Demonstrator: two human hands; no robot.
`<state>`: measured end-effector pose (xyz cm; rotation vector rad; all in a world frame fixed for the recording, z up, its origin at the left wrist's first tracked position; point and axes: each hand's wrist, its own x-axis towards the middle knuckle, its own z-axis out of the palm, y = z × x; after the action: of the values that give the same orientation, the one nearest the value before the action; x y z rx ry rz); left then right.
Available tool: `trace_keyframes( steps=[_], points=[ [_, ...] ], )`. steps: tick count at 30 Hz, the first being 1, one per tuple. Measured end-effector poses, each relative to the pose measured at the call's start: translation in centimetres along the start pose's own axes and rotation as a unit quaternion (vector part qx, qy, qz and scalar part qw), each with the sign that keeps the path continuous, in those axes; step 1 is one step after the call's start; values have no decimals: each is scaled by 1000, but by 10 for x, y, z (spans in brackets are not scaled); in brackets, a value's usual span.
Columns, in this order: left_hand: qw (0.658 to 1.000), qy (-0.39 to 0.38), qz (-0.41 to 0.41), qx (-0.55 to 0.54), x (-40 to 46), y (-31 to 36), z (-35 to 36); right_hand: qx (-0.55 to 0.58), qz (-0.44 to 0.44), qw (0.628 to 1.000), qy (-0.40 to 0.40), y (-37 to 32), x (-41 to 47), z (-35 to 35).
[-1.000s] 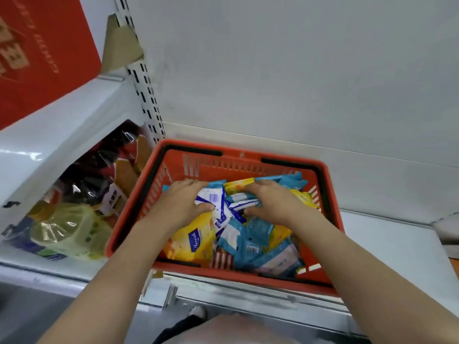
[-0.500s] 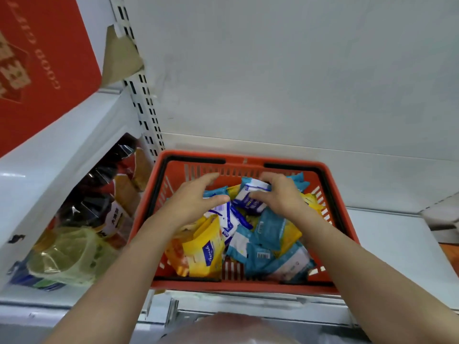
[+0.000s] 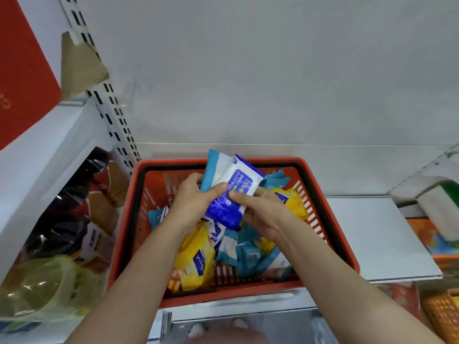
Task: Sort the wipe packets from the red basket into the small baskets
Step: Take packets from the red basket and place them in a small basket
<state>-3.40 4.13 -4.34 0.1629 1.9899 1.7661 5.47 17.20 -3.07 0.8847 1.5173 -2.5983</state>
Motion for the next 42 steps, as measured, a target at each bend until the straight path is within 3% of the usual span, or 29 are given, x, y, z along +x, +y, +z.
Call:
trace_keyframes(
  steps=[6,17,23,31,42],
  points=[
    [999,-11,-18,41,4,-6,-15,-24,-61,984,168,-3,3,-17],
    [996,-34,17,82,8,-3,-23,-85,-98,974,184,4,-9,-32],
    [994,-60,71,62,-1,8,14,-70,-167,951,249,-4,-42,-51],
    [983,-126,121,57,-75,12,122,-41,-230,913,335,-6,-149,-130],
    [950,-269,131,92,-286,-59,378,26,-258,841,474,61,-395,-368]
  ],
)
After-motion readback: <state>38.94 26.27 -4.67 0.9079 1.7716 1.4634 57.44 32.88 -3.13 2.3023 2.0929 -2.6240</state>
